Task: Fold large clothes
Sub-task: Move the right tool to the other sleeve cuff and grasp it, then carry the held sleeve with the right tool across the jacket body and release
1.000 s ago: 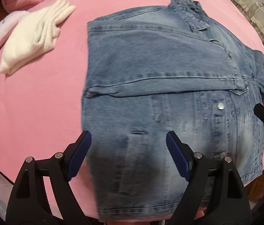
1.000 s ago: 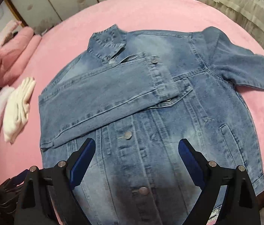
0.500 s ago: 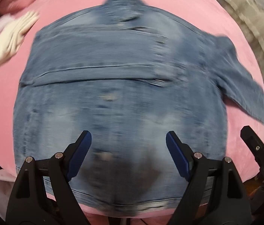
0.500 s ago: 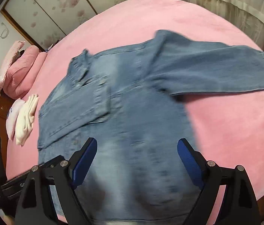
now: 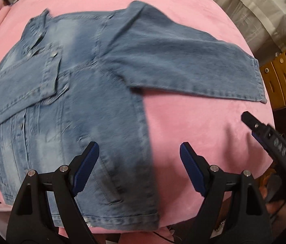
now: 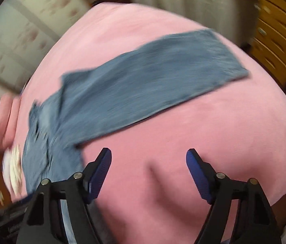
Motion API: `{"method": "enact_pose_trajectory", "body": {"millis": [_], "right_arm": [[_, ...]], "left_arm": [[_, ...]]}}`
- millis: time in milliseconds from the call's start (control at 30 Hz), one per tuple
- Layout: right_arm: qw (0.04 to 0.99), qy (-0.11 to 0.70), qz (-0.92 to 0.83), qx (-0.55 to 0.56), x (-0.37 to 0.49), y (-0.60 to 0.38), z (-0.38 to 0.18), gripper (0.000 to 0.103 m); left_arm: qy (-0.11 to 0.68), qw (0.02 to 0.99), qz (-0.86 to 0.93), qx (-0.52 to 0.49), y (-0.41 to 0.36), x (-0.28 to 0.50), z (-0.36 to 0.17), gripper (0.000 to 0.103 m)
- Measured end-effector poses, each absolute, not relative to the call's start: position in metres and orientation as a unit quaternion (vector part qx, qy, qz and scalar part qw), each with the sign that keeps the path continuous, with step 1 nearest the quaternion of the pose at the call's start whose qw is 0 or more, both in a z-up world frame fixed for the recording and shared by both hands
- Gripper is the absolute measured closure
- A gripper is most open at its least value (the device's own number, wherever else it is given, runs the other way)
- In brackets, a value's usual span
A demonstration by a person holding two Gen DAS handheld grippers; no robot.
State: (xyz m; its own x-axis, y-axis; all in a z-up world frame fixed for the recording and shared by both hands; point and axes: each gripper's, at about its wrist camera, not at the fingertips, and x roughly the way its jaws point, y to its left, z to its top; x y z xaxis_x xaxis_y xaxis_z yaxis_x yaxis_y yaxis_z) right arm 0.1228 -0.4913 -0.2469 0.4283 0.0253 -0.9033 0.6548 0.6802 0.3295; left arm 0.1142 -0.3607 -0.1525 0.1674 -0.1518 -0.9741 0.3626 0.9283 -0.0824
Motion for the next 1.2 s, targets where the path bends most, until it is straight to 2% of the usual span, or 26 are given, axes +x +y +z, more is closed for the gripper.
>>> {"method": "enact_pose_trajectory", "body": {"millis": [167,333,467,533,667,833,1000,1200], "right_arm": [[0.728,0.456,-0.276,0.431,0.098,-0.568,-0.276,0.049],[0.713,0.383,-0.307,0.501,0.089,-0.626,-0.296,0.062],[0.71,0.346,-0.329,0.518,0.095,-0.659,-0.307,0.08],[0.704,0.351,-0.335,0.519,0.104,-0.667,-0.311,0.081],[0.706,0.335,-0.351,0.516,0.106,-0.664,-0.307,0.09],[0.718,0.303,-0.377,0.501,0.11,-0.645,-0.286,0.092],[0.774,0.282,-0.379,0.422,0.133,-0.602,-0.226,0.092],[0.863,0.237,-0.333,0.296,0.186,-0.512,-0.138,0.092]], "left_arm": [[0.619,0.76,-0.176,0.09,-0.391,0.128,-0.151,0.023],[0.613,0.765,-0.167,0.105,-0.399,0.14,-0.157,0.023],[0.622,0.76,-0.156,0.106,-0.393,0.148,-0.165,0.023],[0.627,0.757,-0.148,0.106,-0.387,0.151,-0.168,0.023],[0.632,0.759,-0.124,0.098,-0.369,0.159,-0.171,0.023],[0.628,0.767,-0.092,0.089,-0.337,0.174,-0.169,0.023],[0.625,0.775,-0.063,0.074,-0.293,0.189,-0.169,0.023],[0.604,0.794,-0.037,0.062,-0.203,0.206,-0.167,0.023]]}}
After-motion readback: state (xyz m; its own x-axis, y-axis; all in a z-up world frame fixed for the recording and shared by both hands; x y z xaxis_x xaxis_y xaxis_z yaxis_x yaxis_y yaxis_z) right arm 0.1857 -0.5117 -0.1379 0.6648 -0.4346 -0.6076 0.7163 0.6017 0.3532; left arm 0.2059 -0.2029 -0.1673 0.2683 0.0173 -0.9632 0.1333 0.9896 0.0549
